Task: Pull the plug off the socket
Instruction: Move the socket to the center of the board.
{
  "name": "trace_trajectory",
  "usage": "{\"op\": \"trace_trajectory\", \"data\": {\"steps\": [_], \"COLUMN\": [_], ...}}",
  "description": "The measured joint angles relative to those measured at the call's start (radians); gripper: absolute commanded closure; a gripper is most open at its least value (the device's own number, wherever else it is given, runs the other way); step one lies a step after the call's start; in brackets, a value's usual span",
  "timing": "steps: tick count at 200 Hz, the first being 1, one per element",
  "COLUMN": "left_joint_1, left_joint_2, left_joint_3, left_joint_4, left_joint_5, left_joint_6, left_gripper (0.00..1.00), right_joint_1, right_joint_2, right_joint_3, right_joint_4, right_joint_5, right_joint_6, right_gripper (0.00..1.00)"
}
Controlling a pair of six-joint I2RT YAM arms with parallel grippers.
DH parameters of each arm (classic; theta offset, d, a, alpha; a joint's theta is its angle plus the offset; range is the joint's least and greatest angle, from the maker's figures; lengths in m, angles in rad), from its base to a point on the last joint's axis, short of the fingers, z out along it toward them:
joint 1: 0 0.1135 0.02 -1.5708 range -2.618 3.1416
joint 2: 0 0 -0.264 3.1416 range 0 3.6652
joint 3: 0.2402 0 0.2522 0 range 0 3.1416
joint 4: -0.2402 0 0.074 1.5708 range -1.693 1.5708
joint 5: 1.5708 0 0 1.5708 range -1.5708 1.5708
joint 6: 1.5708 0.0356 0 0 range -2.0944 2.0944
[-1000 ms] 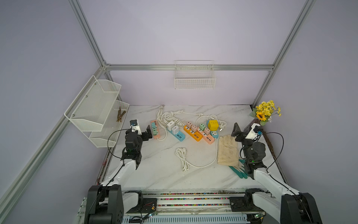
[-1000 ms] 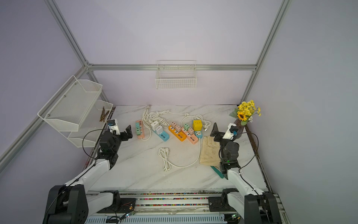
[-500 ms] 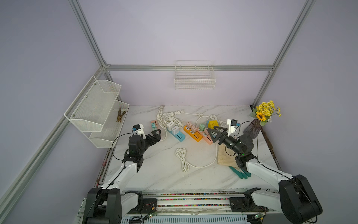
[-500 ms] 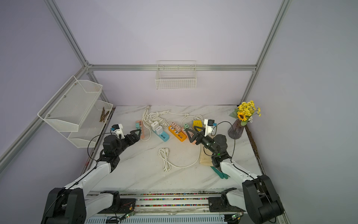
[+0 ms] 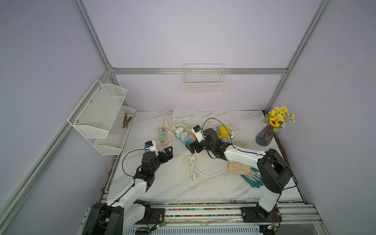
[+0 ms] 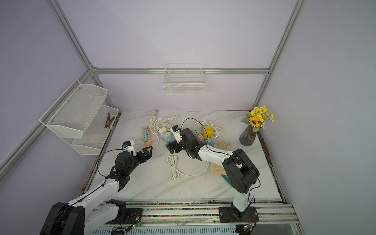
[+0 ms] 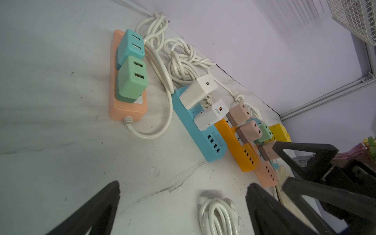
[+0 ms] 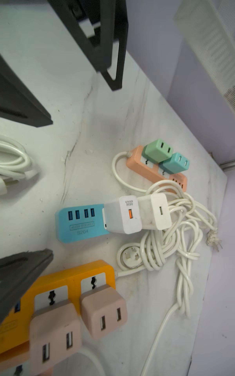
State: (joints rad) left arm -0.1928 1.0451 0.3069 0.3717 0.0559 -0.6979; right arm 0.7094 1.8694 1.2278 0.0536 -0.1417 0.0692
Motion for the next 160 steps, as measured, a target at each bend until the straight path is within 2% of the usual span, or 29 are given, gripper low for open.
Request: {"op": "trace_trajectory", "data": {"steps": [33, 83, 127, 160], "left_joint_1": [0.0, 0.0, 0.0, 0.0], "left_joint_2": [-0.037, -0.056, -0.054, -0.055], "left_joint_3": [-0.011, -0.019, -0.019, -0.019], "left_joint_4": [0.014, 0.051, 0.06, 0.061], "left_joint_5": [-0.035, -0.055, -0.057, -0.057], "left_joint_6": [0.001, 0.0, 0.0, -0.001], "left_gripper": [0.0, 0.01, 0.01, 0.0], "right_joint_1": [0.006, 0.006, 0.006, 0.006], "right_joint_2": [0.184, 0.336, 0.415, 0.445], "right_joint_3": [0.196, 0.397, 0.524, 0.549], "right_joint_4": [-0.16, -0.297, -0.359, -0.37], "right_joint_5": [0.067, 0.169, 0.209, 0.216], "right_joint_6": [-0.06, -0.091, -0.106, -0.108], "right_gripper": [0.01, 0.01, 0.1, 0.22]}}
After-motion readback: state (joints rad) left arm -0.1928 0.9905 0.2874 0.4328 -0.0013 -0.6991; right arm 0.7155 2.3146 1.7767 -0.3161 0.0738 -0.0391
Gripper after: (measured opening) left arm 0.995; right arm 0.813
